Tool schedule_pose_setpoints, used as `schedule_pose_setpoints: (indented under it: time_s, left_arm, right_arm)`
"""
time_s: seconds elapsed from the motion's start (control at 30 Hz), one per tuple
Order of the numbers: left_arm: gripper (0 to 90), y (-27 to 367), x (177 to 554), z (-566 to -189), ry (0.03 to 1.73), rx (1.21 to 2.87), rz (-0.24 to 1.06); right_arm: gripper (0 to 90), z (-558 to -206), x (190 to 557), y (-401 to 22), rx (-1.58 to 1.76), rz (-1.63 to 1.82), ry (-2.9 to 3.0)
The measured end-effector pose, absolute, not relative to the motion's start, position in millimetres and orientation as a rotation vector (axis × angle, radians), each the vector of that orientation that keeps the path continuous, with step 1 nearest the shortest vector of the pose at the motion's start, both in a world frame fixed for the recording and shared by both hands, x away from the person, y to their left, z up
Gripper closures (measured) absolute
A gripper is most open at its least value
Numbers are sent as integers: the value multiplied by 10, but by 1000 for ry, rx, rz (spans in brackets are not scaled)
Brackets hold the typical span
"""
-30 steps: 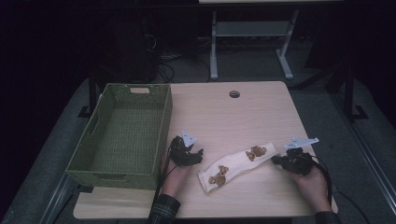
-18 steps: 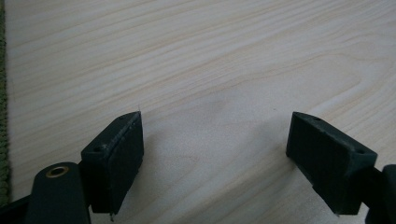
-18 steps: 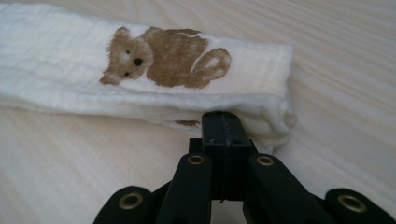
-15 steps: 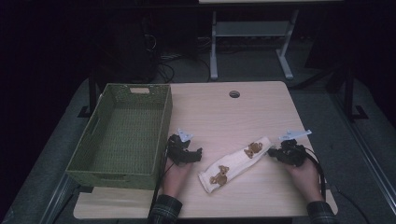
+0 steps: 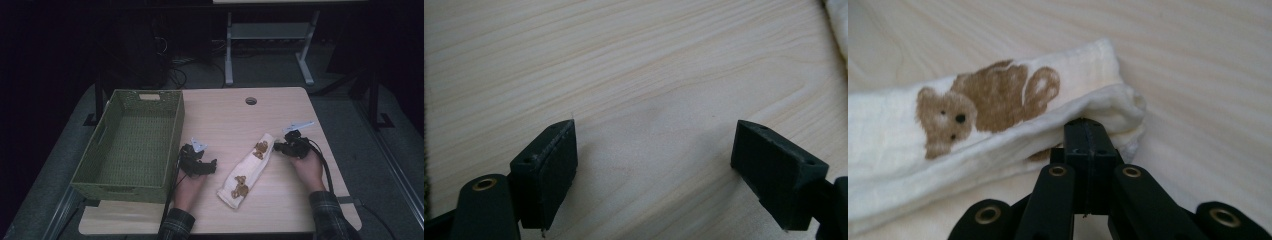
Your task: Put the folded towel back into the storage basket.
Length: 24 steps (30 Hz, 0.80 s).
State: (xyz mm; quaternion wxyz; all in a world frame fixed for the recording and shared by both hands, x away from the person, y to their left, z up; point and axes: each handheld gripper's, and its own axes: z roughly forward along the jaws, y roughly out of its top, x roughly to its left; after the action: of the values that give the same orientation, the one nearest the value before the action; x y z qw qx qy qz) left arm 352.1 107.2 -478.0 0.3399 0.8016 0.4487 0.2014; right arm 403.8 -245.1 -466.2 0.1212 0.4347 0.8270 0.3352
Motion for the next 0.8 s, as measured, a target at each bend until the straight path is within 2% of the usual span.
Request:
schedule_pose_setpoints:
  time_s: [0.8]
  left_arm:
    - [183,1068,3521,-4779,1172,2082,522]
  right_arm:
    - [899,-4654,4799,-2020,1227,966,2459]
